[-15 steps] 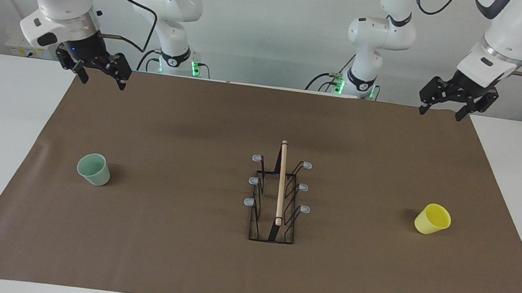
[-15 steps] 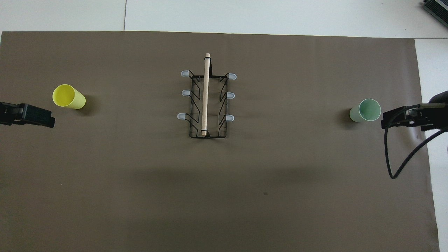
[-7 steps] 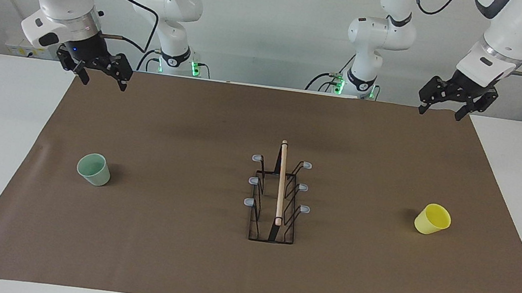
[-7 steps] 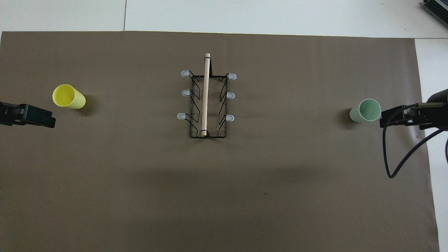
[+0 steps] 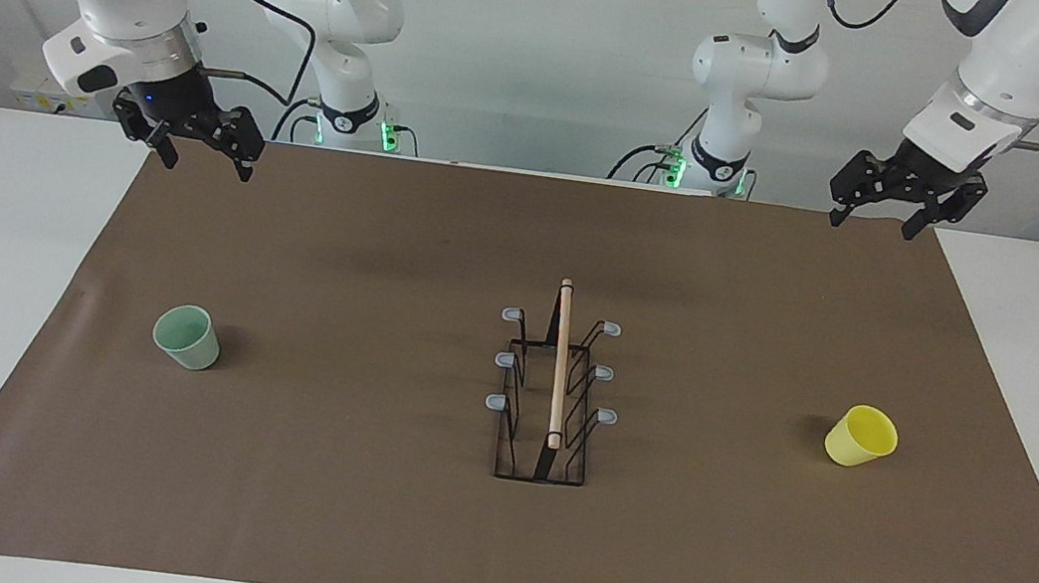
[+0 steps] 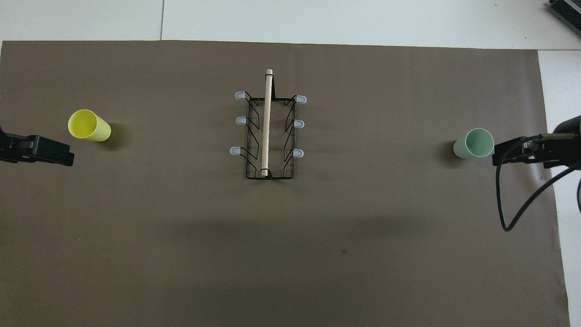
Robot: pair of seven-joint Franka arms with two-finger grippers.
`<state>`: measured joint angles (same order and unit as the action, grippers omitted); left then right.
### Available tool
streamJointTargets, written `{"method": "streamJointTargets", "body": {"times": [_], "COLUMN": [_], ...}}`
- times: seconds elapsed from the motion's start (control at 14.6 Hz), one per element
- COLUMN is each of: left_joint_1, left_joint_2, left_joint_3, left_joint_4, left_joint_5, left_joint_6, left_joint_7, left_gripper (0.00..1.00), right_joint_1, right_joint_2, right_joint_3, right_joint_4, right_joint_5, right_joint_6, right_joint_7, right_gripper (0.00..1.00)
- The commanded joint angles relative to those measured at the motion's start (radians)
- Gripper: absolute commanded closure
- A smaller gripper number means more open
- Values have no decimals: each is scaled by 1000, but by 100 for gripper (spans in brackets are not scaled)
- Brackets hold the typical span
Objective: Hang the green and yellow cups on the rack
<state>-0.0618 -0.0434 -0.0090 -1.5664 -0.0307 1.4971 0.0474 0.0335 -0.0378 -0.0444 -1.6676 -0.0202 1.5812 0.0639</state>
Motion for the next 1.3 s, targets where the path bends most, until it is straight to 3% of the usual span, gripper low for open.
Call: {"method": "streamJointTargets", "body": {"times": [0.0, 0.21, 0.75, 0.96, 1.23], "left_joint_1": [-6, -12, -55, -67, -79], "left_joint_2": [-27, 22, 345, 434, 607], "left_joint_3": [11, 33, 251, 317, 503], "left_joint_4": [-37, -6, 244, 255, 386], "left_joint_5": [11, -11, -75, -116, -297], "left_joint_6": [31, 34, 61, 170, 175], "left_joint_7": [-14, -14, -14, -15, -24], "left_gripper": [0, 0, 0, 0, 0], "right_joint_1": [-4, -4, -6, -7, 35], "right_joint_2": [-21, -45, -30, 62, 251], "right_joint_3": [5, 5, 37, 37, 52], "right_joint_4": [-29, -90, -61, -41, 8], "right_joint_5": [16, 20, 23, -82, -275], "right_joint_6": [17, 61, 71, 75, 131], "right_joint_7": [-12, -23, -65, -229, -341], "right_gripper": [0, 0, 0, 0, 0]}}
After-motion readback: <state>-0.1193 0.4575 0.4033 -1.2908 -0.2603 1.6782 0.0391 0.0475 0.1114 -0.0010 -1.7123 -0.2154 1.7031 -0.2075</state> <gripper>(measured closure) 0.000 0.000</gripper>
